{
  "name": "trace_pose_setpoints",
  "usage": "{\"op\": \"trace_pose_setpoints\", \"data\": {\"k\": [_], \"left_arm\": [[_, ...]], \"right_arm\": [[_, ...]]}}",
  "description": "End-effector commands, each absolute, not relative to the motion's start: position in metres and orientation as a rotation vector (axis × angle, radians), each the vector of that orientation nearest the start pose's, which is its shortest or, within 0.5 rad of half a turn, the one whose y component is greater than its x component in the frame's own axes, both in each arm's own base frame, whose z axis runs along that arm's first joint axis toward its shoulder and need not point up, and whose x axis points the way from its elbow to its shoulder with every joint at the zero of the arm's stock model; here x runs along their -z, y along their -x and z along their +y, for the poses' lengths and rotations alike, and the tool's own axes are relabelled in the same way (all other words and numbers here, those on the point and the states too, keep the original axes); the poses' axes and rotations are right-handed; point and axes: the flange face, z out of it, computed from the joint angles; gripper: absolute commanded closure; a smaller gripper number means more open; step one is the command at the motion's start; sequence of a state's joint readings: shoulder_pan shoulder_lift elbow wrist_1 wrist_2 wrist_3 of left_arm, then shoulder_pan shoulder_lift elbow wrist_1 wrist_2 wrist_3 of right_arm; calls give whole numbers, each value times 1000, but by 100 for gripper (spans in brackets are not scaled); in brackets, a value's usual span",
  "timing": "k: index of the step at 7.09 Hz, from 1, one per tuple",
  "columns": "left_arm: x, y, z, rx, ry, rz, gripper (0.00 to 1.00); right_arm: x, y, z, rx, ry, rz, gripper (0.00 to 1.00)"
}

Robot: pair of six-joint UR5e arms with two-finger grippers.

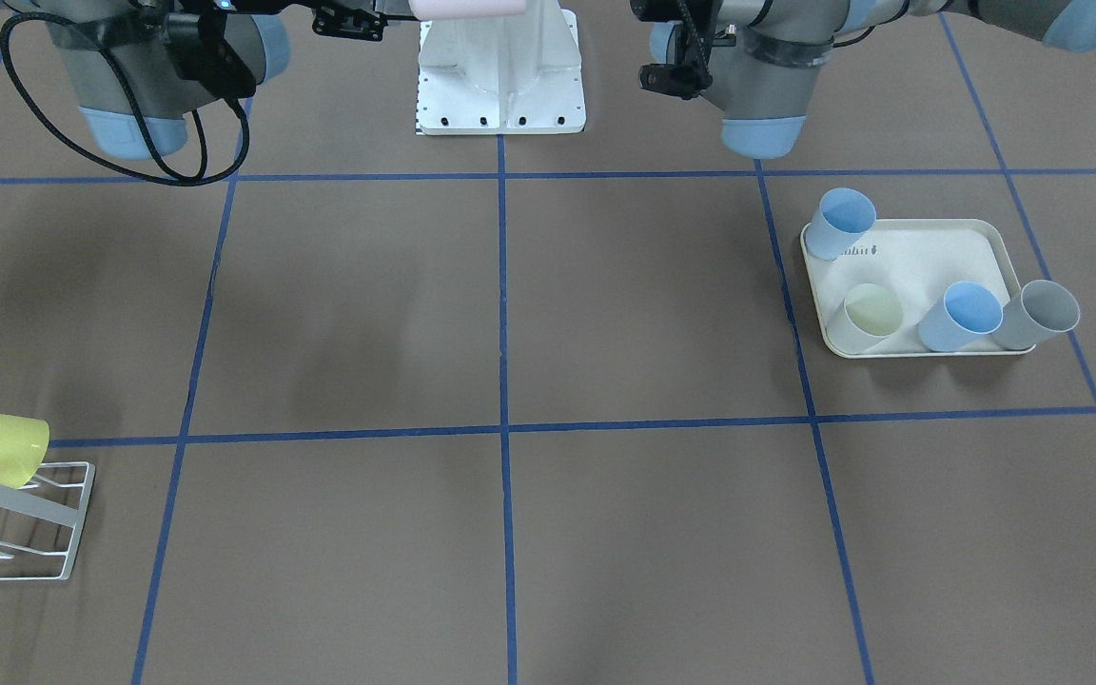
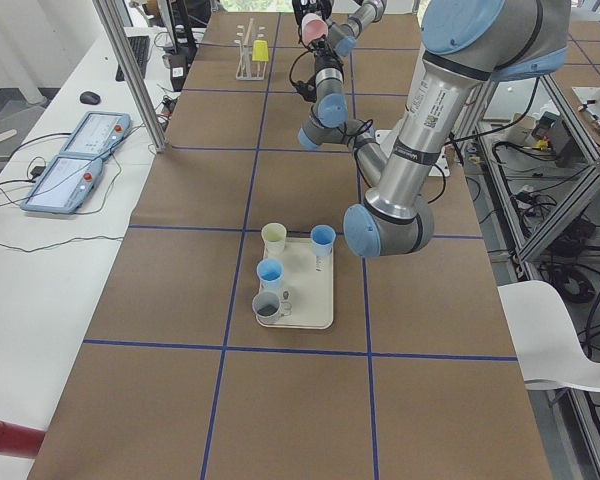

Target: Transfer IKEA cup to right arm and place on rack

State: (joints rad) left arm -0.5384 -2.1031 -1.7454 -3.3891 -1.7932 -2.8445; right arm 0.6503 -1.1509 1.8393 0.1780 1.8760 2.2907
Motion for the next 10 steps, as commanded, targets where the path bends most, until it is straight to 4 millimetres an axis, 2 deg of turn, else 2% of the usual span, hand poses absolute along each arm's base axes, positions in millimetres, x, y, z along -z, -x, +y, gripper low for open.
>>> {"op": "trace_pose_setpoints", "data": {"k": [1, 4, 6, 7, 8, 9, 10], "left_arm": [[-136, -366, -347, 466, 1005, 2346, 100], [-135, -368, -346, 462, 1007, 2345, 100], [-136, -368, -346, 464, 1007, 2344, 100], [-137, -367, -346, 462, 1007, 2343, 100], [-137, -368, -346, 464, 1007, 2341, 95], [-137, -368, -346, 465, 1005, 2343, 59], [-136, -367, -346, 465, 1002, 2343, 24]], "right_arm": [[-165, 309, -359, -267, 226, -2389, 1], [-164, 310, -360, -265, 224, -2389, 4], [-163, 310, -360, -263, 225, -2392, 16], [-163, 311, -359, -263, 229, -2392, 37], [-163, 311, -359, -263, 233, -2391, 74], [-163, 312, -358, -262, 233, -2391, 99], [-163, 310, -358, -255, 230, -2394, 100]]}}
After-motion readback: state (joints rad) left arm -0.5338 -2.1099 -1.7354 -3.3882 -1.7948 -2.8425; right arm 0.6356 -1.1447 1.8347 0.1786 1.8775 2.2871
